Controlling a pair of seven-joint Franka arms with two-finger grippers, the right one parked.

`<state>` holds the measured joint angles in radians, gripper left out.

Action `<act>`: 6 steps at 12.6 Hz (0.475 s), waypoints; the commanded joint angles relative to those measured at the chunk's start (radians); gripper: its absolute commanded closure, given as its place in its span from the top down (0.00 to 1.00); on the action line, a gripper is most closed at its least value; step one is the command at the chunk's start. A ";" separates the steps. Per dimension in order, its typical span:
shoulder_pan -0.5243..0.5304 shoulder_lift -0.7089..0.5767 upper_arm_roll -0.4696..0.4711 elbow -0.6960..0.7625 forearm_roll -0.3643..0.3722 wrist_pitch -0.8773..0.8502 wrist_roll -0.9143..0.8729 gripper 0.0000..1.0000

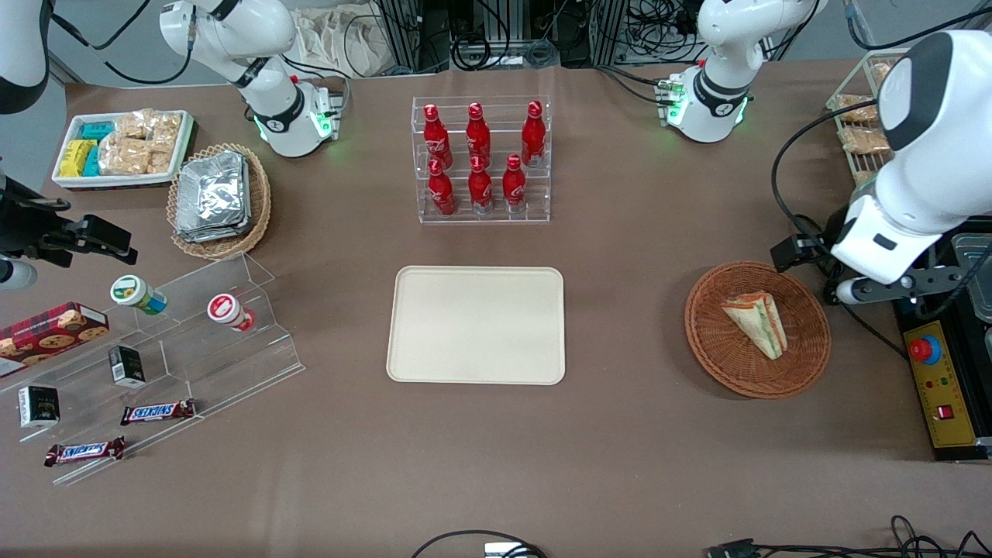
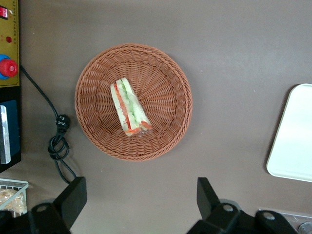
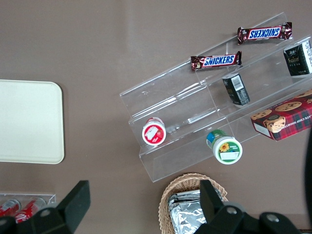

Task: Place sandwich from basket to tray
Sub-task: 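Move the left gripper down over the sandwich in the wicker basket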

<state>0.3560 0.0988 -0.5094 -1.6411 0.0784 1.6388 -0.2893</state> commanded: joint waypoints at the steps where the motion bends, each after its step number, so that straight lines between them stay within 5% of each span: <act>1: 0.005 0.013 -0.005 0.029 -0.011 -0.028 -0.007 1.00; 6: 0.011 0.047 -0.003 0.012 0.044 -0.019 -0.071 1.00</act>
<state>0.3608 0.1121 -0.5066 -1.6344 0.0892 1.6327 -0.3045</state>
